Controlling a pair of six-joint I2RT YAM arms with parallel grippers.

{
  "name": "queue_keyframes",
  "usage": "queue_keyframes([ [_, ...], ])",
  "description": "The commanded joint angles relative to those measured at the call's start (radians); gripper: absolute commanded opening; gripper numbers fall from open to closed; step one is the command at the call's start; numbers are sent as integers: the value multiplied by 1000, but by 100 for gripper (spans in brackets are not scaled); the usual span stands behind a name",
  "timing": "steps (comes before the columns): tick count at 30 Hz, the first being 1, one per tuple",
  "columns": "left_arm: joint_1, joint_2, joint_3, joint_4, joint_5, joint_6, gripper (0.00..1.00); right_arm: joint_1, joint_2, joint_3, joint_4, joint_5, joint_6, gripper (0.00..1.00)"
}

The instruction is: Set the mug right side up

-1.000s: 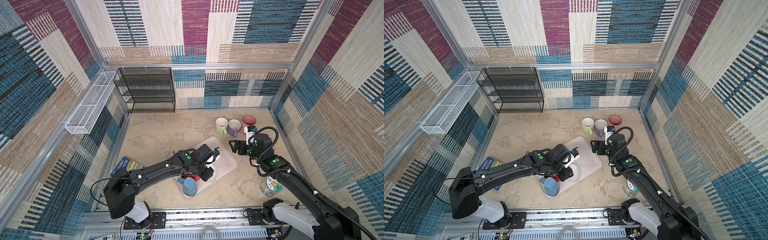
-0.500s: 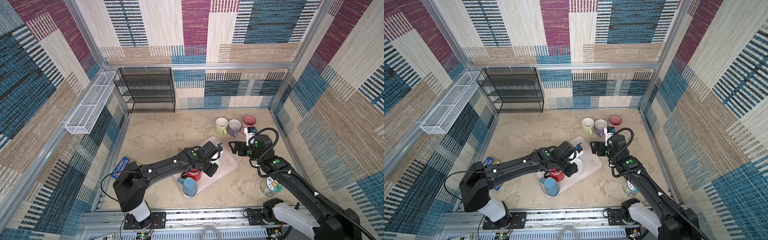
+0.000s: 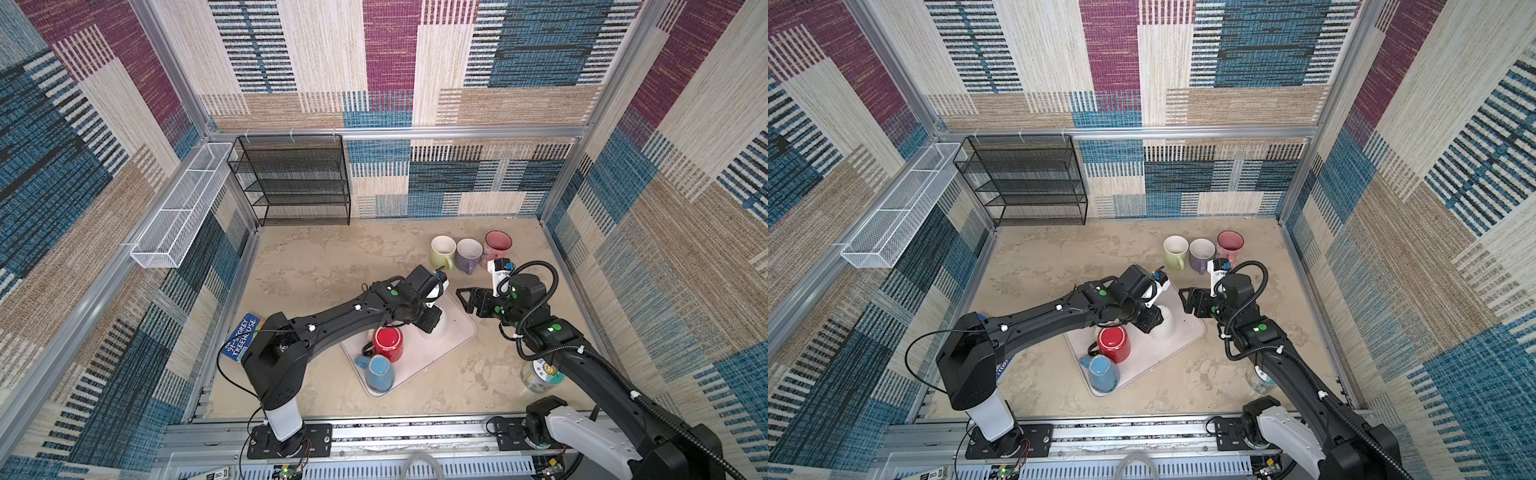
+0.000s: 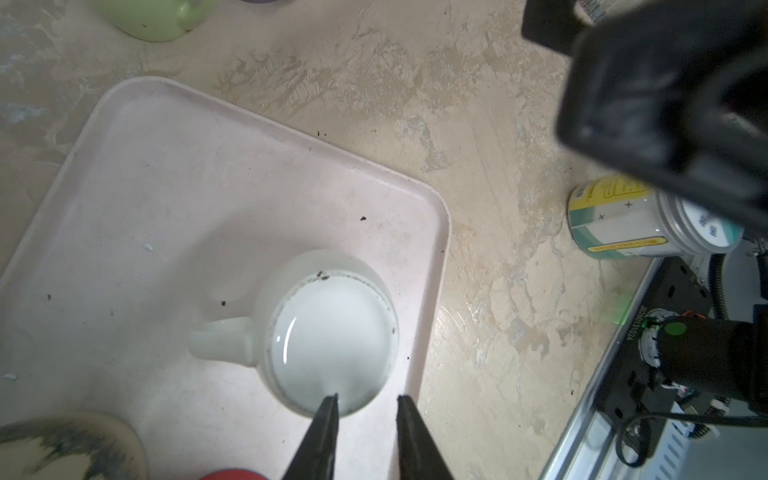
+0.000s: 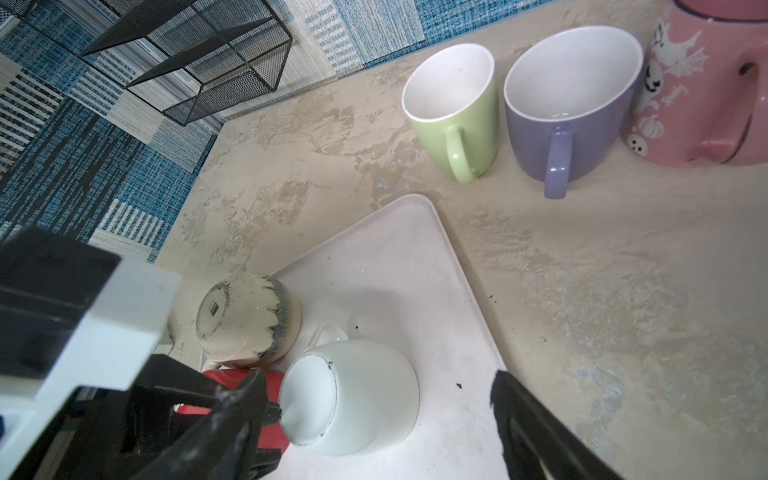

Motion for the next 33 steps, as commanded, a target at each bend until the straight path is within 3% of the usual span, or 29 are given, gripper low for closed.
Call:
queue_keyframes([
  [1,3,-27,11,-12,20,-7,31,2,1,-5,3,-39,8,86],
  [5,6,-111,-25,-22,31,-14,32,35,25,4,-1,-44,14,84],
  [8,30,-185,-57,-24,41,-19,33,108,38,15,-15,15,21,84],
  [15,189,-278,-130,4,84,-45,34,160,8,-26,-10,16,70,84],
  [21,292,-223,-174,90,107,-73,34,212,6,-32,-49,16,96,84],
  [33,371,-65,-144,141,115,-94,33,381,-23,-134,3,81,249,84],
])
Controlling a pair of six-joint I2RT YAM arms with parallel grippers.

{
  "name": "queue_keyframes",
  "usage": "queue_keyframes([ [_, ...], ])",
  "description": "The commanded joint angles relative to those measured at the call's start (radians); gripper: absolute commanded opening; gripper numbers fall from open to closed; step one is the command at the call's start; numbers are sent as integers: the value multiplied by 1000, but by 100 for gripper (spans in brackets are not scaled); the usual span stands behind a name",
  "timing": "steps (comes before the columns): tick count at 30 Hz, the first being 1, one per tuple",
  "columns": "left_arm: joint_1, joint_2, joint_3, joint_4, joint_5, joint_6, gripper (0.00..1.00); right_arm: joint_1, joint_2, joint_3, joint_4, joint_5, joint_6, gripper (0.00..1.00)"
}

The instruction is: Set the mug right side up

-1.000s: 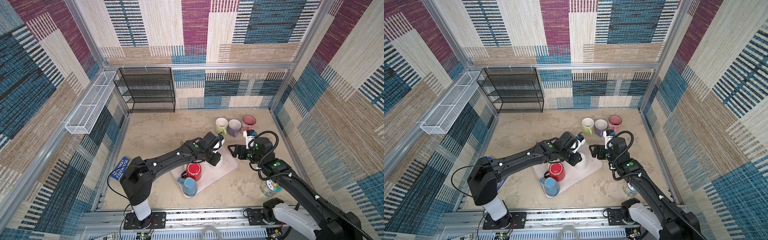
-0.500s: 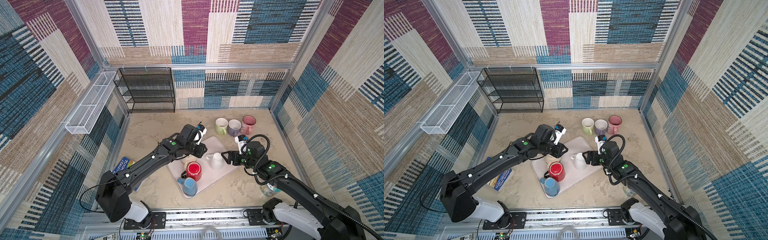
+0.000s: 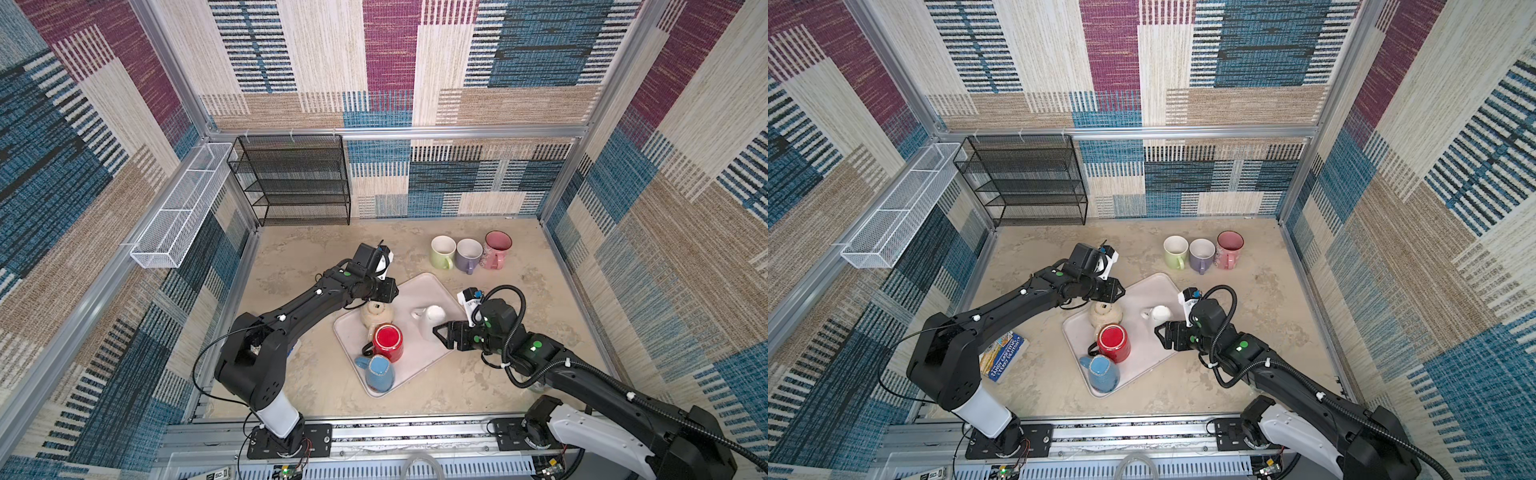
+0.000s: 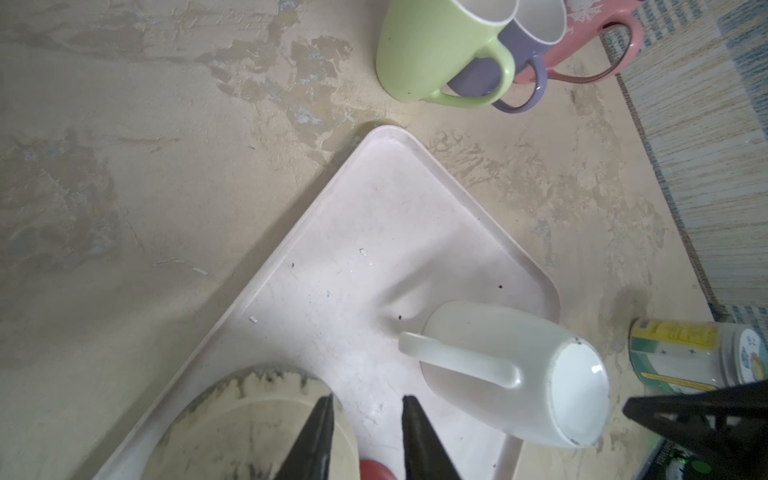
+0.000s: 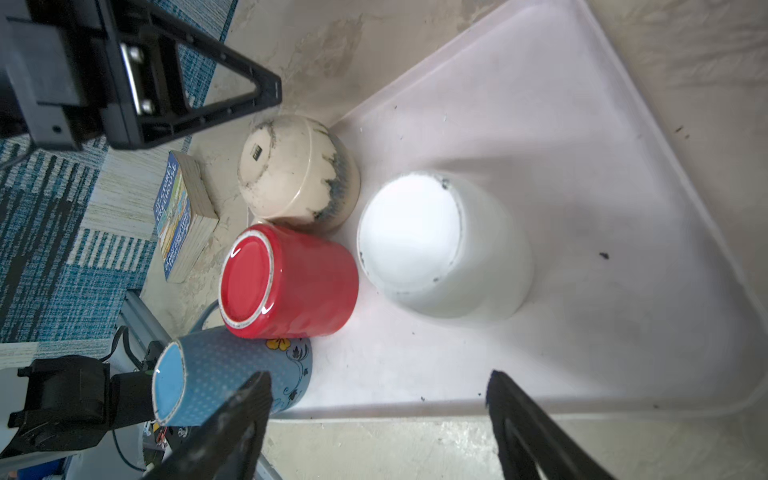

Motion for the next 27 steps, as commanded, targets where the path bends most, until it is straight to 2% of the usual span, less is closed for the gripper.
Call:
queue_keyframes([
  [1,12,23,7,42,12,-22,32,44,0,-19,53,36,69,84],
  [5,16,68,27,43,30,-28,32,93,22,-25,69,67,79,84],
  [12,-11,127,71,52,59,-33,31,94,60,-29,85,150,123,81],
  [17,-41,184,121,31,56,-26,31,94,125,-3,123,160,117,73],
  [27,-103,260,177,19,52,-20,30,46,229,30,147,170,98,70],
])
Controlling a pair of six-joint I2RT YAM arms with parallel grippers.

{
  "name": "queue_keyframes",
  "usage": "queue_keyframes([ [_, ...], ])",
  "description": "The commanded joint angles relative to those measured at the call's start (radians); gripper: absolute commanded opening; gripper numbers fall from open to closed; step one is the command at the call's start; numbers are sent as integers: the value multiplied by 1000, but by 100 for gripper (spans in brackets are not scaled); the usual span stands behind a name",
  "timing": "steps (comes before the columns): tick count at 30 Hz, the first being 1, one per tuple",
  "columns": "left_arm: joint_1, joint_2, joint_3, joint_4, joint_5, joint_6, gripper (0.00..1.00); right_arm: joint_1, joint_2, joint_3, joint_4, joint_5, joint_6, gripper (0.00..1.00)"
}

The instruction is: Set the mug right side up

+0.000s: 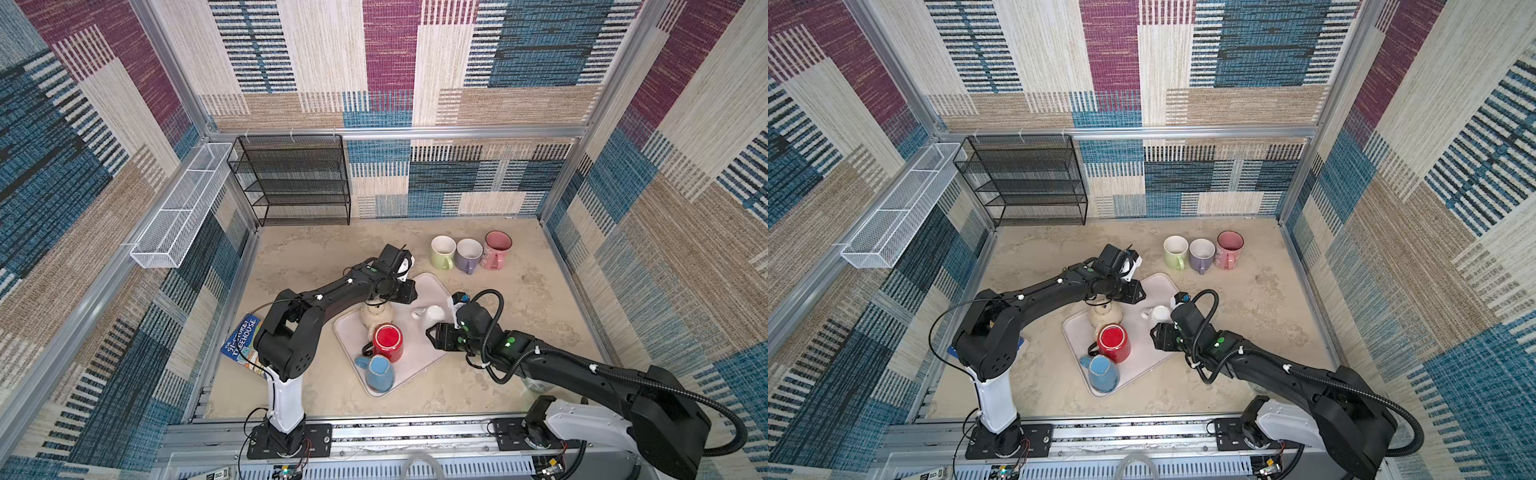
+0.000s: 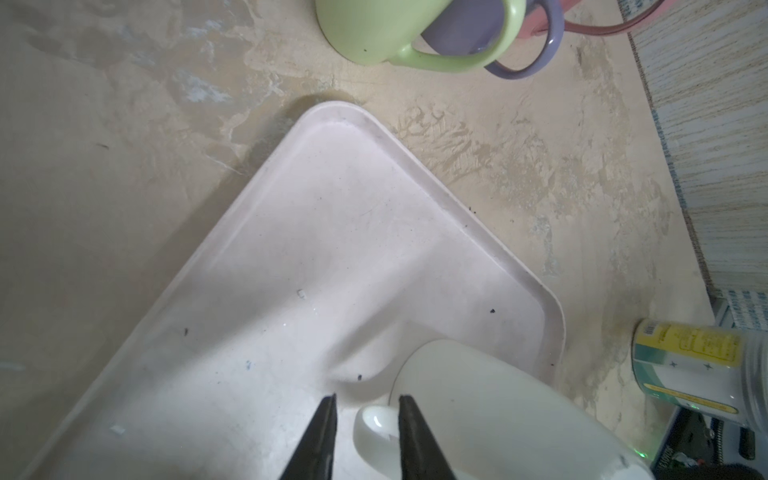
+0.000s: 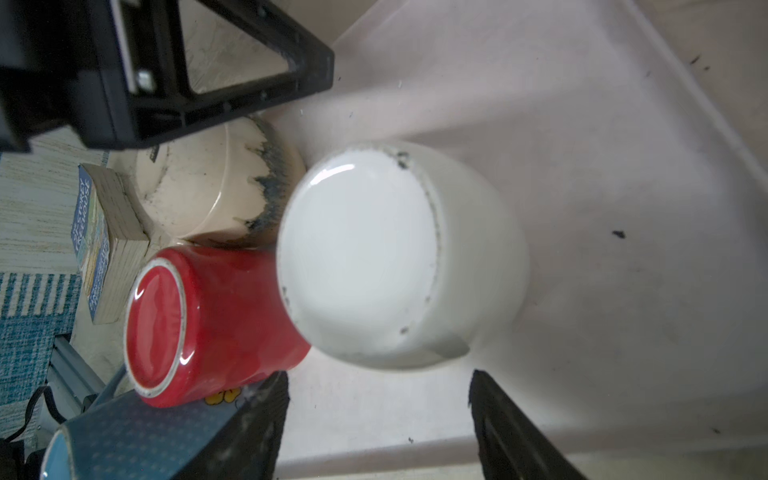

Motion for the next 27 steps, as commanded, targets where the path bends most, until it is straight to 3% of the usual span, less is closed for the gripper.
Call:
queue_keyframes([
  [1,-14,14,14,-9,4,5,30,-26,6,8,43,7,-16,69],
  [27,-140,-45,-91,39,-25,-23,28,-222,82,20,83,-41,-130,61],
])
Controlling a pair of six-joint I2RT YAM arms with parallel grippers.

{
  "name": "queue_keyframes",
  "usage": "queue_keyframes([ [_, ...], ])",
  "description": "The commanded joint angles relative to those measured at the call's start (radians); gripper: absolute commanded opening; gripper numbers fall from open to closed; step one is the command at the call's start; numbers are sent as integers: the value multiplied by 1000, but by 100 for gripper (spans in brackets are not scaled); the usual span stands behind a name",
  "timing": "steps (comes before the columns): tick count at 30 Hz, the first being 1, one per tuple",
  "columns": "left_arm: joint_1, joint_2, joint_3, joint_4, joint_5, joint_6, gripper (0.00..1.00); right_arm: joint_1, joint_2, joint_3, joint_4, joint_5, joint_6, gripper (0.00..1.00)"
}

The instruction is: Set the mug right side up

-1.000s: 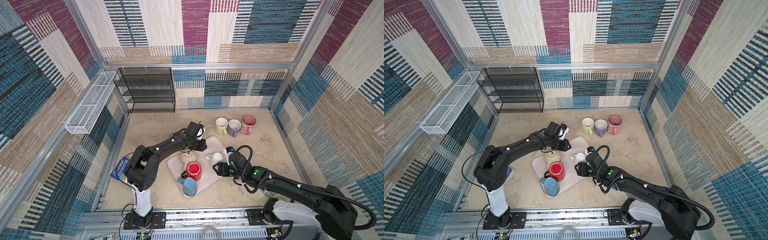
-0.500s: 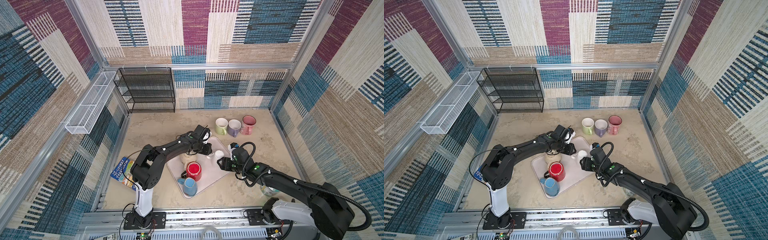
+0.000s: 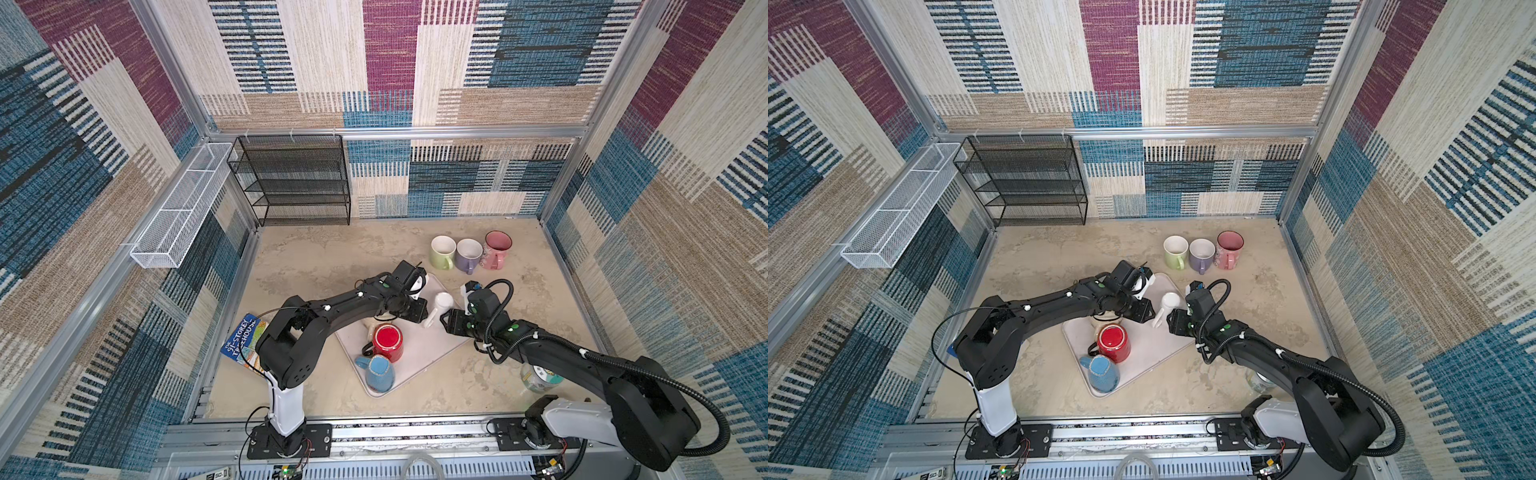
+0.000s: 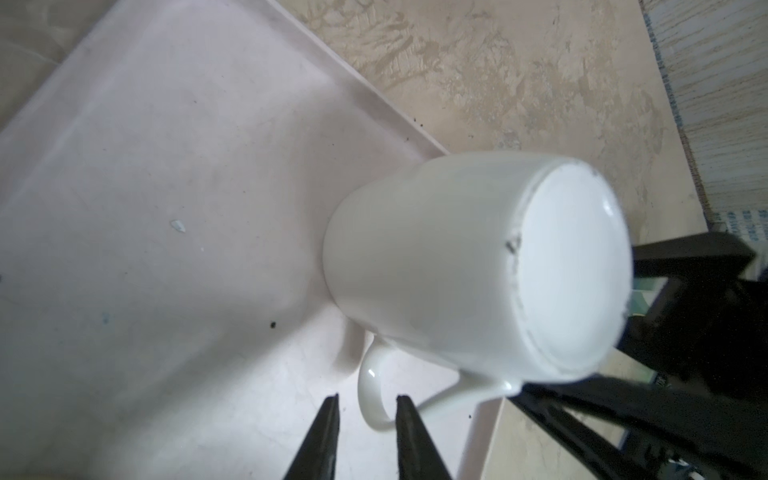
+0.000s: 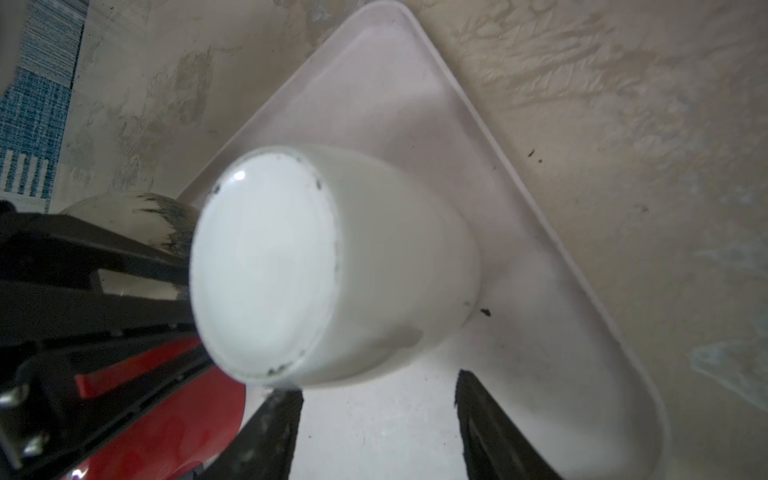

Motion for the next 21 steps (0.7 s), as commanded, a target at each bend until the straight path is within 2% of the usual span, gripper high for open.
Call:
queue_keyframes([
  [1,-17,-9,-4,17,-26,-12,28,-20,1,7,40,0,-26,61],
  [10,-33,-112,1,-114,-154,61,29,-42,-61,15,-12,15,-56,63],
  [15,-71,-142,44,-205,-231,101,36,-62,-118,8,-48,18,-57,67],
  [21,-113,-125,80,-222,-258,101,45,-119,-188,3,-101,16,-62,72],
])
